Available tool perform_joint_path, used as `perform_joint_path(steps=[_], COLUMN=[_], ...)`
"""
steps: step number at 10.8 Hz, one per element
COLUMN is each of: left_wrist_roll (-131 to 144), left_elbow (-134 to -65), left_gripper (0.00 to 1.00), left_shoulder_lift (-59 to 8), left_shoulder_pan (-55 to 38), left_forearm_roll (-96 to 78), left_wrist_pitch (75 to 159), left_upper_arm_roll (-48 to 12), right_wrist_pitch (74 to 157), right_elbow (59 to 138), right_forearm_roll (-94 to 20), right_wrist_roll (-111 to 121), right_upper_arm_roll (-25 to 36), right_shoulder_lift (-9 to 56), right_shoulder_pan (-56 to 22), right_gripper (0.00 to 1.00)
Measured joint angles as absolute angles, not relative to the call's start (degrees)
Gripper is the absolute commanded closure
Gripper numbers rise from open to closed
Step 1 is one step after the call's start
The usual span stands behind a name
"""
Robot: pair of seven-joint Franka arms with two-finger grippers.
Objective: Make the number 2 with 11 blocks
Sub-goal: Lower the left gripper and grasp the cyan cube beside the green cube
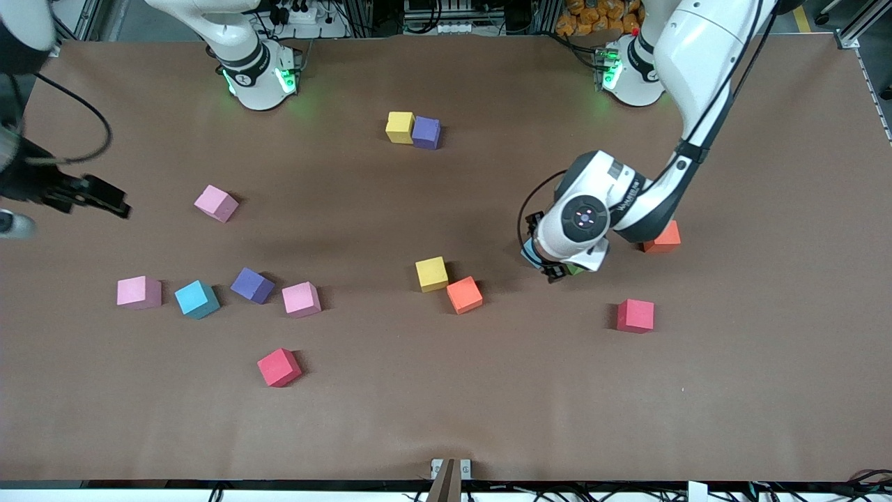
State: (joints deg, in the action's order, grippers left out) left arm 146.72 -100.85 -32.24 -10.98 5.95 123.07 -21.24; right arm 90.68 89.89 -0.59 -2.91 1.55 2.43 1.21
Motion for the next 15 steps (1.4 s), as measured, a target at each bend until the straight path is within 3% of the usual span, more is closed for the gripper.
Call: perform_joint_path(steps=[2,15], left_wrist_roll=[151.32,158.07], left_elbow=[-101.04,-106.30], left_gripper=[0.00,0.00], left_shoulder_lift=[-32.56,-34.98], left_shoulder_pan=[-11.11,-12.26], left_forearm_roll=[7.84,8.37], left_wrist_pitch=[123.68,125.44], left_upper_arm_roll=[-20.99,-20.59], right_wrist_pitch=[89.21,89.18], right_elbow=[89.41,88.49], right_forearm_roll=[-0.60,-0.69], right_wrist_roll=[-0.52,-0.47], right_upper_arm_roll=[3.78,3.35], right_shoulder_lift=[1.85,1.99], right_shoulder_pan=[1.42,1.37], right_gripper=[0.00,0.00])
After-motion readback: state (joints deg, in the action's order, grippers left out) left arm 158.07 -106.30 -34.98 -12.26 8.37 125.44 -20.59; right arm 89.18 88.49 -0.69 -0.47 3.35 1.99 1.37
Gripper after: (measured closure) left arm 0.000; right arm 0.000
